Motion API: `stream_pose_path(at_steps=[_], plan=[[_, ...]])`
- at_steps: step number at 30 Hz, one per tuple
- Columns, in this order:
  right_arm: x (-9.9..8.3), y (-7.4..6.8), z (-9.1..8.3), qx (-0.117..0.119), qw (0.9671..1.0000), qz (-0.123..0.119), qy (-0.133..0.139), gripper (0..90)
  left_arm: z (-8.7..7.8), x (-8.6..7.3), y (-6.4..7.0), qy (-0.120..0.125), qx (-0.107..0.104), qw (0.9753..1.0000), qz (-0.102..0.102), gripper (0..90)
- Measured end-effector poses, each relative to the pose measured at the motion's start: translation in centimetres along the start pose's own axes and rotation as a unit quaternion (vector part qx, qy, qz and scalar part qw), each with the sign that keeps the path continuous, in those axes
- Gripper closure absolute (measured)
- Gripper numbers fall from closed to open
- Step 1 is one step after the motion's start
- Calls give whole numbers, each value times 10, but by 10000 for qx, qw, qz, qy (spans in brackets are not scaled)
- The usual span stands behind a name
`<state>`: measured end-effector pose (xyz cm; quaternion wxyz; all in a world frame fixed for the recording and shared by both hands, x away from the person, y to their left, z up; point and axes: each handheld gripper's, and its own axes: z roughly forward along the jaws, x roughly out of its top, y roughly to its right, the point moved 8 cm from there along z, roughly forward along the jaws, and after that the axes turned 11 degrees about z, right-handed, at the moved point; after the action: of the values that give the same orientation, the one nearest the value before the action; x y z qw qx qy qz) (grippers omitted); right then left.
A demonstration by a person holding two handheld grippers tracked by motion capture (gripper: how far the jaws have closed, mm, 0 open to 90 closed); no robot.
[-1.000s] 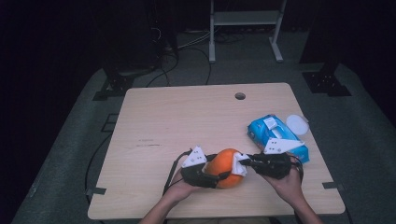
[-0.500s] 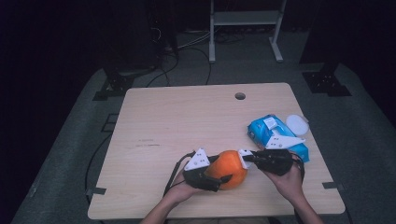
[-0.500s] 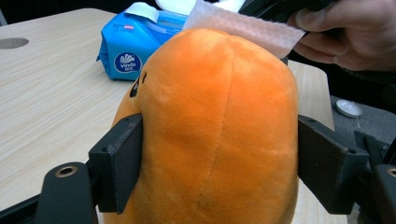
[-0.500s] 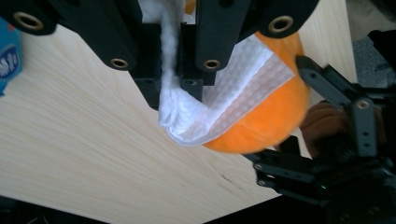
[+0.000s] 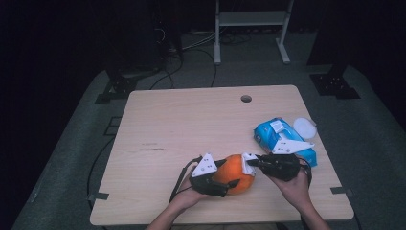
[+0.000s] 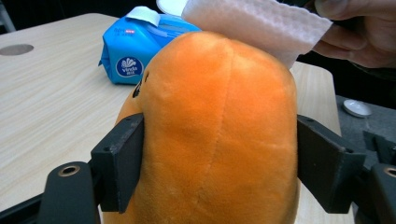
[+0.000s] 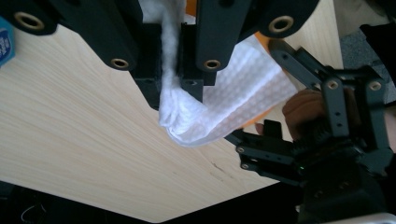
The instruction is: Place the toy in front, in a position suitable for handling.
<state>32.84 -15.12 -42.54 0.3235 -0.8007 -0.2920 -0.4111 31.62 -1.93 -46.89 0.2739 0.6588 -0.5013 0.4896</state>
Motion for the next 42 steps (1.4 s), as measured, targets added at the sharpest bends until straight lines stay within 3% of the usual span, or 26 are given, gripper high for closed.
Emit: stream_pose_path(at_steps=[4, 6, 12, 14, 16, 19, 21, 24, 28, 29, 30, 32, 33, 36, 38, 42], plan=[[5, -20, 5, 172, 9994, -292, -1, 821, 6, 3, 9, -36, -29, 9996, 274, 214], [3, -25, 8, 124, 9988, -455, -102, 822, 4, 2, 8, -21, -102, 9994, 325, 178], [0, -15, 5, 227, 9993, -277, -93, 821, 0, -5, -2, 80, -348, 9992, 190, 57], [0, -11, 4, 188, 9995, -231, -78, 821, 6, -13, 1, 6, -410, 9984, 388, 62], [0, -10, 3, 154, 9996, -226, -82, 821, 7, -14, 1, 26, -382, 9984, 423, 140], [3, -17, 2, 111, 9996, -260, -6, 823, 4, -8, -1, 79, -156, 9988, 449, 291], [5, -30, 4, 268, 9988, -401, -3, 823, 1, -3, 0, 118, -127, 9989, 425, 330], [8, -36, 4, 151, 9979, -624, 25, 823, -5, 3, -1, 193, -112, 9992, 337, 376], [7, -17, -3, 125, 9995, -256, 132, 824, -17, 16, -4, 377, -76, 9987, 321, 397], [6, -13, -3, 142, 9997, -151, 121, 823, -18, 18, -4, 372, -59, 9988, 327, 399], [3, -10, -1, 186, 9998, -64, 96, 823, -18, 16, -5, 219, -56, 9989, 403, 398], [-2, -8, 6, 141, 9999, -25, -53, 823, -13, 8, -3, -6, -65, 9989, 454, 390], [-4, -10, 10, 140, 9998, -48, -113, 823, -11, 7, -2, 13, -103, 9992, 383, 381], [-2, -24, 15, 238, 9994, -207, -112, 823, -10, 8, -2, -67, -66, 9988, 490, 351], [-1, -30, 17, 250, 9990, -329, -146, 823, -10, 9, -2, -99, -77, 9987, 491, 286], [-6, -21, 19, 134, 9992, -316, -224, 823, -17, 8, -8, -99, -189, 9986, 490, 166]])
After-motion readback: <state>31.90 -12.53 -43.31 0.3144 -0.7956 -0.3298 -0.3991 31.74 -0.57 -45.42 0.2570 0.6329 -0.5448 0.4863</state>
